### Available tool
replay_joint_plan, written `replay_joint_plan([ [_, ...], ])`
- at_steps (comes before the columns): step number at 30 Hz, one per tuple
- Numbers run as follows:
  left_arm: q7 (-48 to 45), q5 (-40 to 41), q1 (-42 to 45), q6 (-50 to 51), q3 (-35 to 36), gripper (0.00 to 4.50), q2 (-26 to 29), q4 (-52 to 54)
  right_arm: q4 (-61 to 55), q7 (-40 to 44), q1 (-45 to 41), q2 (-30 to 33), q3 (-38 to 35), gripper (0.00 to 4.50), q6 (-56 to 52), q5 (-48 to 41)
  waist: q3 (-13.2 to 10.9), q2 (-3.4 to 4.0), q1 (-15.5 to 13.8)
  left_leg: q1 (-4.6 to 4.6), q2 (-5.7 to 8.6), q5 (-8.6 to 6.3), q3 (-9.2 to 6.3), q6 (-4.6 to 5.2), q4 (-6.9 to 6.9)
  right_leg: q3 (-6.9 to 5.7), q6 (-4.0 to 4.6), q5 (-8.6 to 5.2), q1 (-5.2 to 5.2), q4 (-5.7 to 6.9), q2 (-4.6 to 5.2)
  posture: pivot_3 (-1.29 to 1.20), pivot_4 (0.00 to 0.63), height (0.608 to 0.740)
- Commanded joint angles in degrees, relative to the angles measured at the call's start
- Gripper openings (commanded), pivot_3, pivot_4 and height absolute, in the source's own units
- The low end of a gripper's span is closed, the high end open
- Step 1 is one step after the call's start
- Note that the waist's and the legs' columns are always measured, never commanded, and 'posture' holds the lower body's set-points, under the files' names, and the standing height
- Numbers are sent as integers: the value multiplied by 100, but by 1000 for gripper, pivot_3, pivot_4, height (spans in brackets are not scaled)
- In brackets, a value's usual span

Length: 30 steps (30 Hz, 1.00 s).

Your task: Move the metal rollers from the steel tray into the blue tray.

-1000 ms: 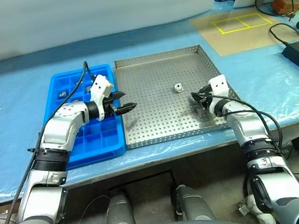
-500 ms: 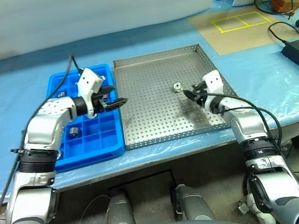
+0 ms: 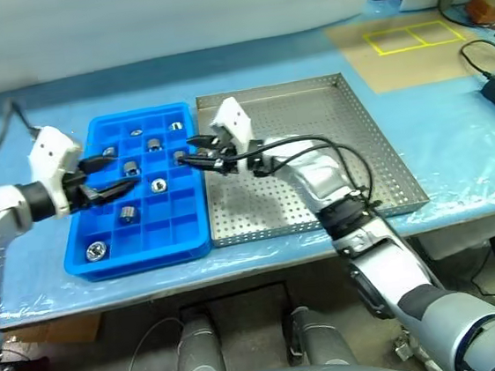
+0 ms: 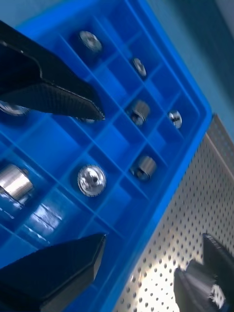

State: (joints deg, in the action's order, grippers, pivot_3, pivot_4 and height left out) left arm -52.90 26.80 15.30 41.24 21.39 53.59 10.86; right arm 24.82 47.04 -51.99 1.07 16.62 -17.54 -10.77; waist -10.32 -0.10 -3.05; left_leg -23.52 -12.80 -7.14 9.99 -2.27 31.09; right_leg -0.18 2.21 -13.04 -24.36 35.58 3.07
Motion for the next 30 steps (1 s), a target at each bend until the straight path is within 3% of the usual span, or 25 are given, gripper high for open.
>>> replay_joint_plan([
  [1,221,201,-368,249,635,3902,77,546,475,263,-287,-266,67,1703,553,104,0,0,-100,-3,0,0,-1,0,0,-4,0,-1,0,-3,2,130,150,740],
  [7,749,555,-1087,704,1005,3902,-307,1549,1217,476,-357,-426,64,1703,955,308,0,-6,-309,-13,-1,-5,-10,6,1,-29,-1,-1,4,-3,15,207,150,740],
  [14,1100,751,-1191,842,918,3902,-458,1788,1360,814,-38,-365,282,1703,1066,554,1,-9,-369,-1,-4,3,-19,-6,1,-33,0,-1,6,24,14,215,150,740],
  [22,1241,842,-827,813,544,3902,-455,1643,1379,406,87,-444,154,4293,1089,752,3,-12,-379,0,-3,8,-19,-13,1,-26,0,-1,6,21,10,176,150,740],
  [30,1168,771,-171,585,-187,3902,-553,1180,775,36,-8,474,-698,4293,812,517,3,-13,-425,-2,2,13,-18,-22,14,-30,-3,1,16,23,17,66,150,740],
])
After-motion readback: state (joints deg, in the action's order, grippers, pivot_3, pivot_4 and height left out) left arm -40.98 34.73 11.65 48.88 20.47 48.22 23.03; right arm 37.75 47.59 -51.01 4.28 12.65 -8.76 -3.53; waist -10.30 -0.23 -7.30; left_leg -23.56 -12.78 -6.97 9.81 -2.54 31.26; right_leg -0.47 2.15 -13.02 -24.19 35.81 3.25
